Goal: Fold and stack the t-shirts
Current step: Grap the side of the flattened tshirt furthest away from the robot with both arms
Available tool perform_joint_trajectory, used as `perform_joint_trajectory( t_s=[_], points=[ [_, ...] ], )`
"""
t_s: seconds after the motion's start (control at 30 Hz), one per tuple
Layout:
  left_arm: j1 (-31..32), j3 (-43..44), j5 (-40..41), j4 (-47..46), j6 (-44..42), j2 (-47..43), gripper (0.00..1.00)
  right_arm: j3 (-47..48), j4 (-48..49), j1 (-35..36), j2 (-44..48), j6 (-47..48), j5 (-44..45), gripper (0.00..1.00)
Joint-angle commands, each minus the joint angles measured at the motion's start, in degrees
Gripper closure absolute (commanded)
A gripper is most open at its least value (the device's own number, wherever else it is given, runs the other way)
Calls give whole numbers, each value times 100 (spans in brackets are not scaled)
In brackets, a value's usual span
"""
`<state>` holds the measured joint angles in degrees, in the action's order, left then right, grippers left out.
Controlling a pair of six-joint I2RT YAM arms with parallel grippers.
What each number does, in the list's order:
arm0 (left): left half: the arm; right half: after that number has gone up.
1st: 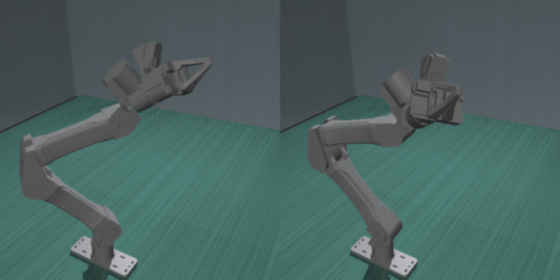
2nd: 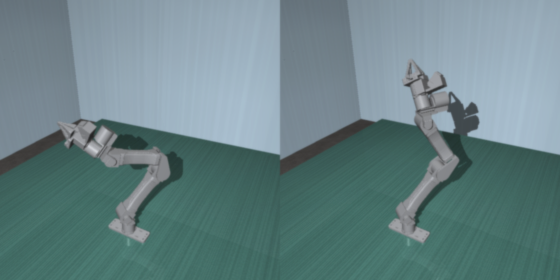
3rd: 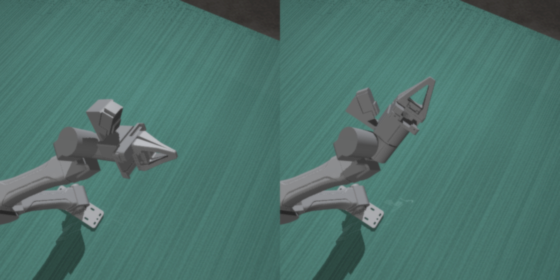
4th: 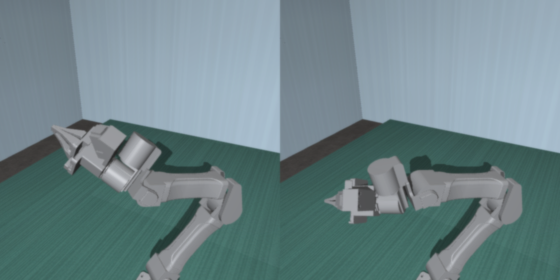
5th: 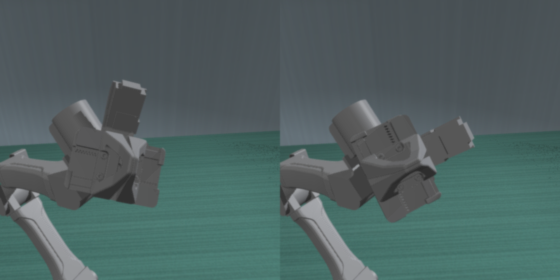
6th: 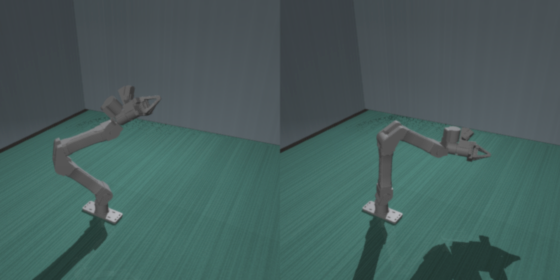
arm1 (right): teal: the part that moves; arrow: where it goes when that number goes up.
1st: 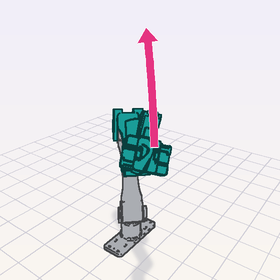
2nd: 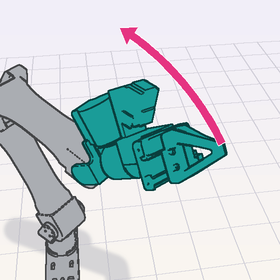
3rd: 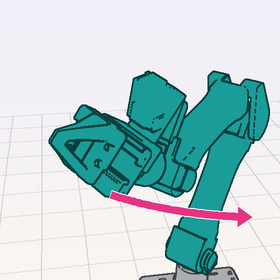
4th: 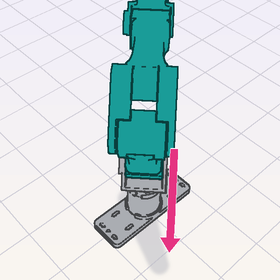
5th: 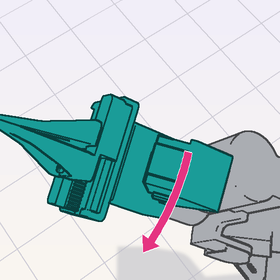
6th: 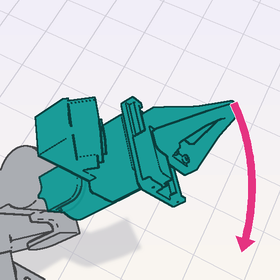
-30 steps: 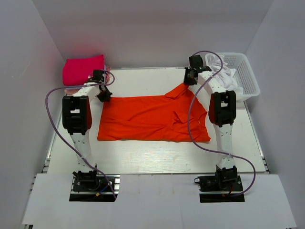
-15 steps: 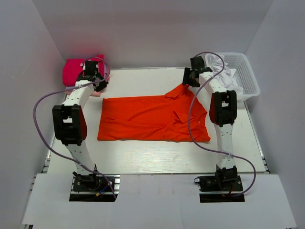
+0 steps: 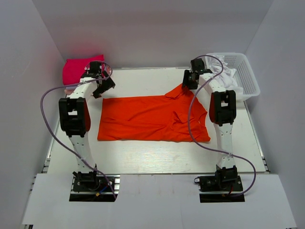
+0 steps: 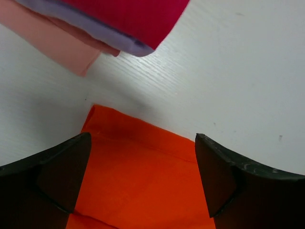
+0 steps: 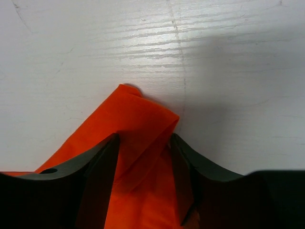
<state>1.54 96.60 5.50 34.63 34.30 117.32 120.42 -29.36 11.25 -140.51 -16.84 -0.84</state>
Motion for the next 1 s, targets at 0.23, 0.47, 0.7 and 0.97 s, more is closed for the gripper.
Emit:
perform_joint_trajectory(
  t_s=[0.23,0.47,0.7,0.97],
  points=[
    [-31,211,109,229,24,467,3,131,221,-17,23,-135,-92,52],
    [-31,71,487,317,85,591,15,78,221,-35,94,-144,-56,55],
    [-31,8,610,202,85,538,15,25,229,-35,138,-153,-83,56],
    [-31,61,531,202,85,793,35,-10,212,-17,173,-153,-30,56]
  ],
)
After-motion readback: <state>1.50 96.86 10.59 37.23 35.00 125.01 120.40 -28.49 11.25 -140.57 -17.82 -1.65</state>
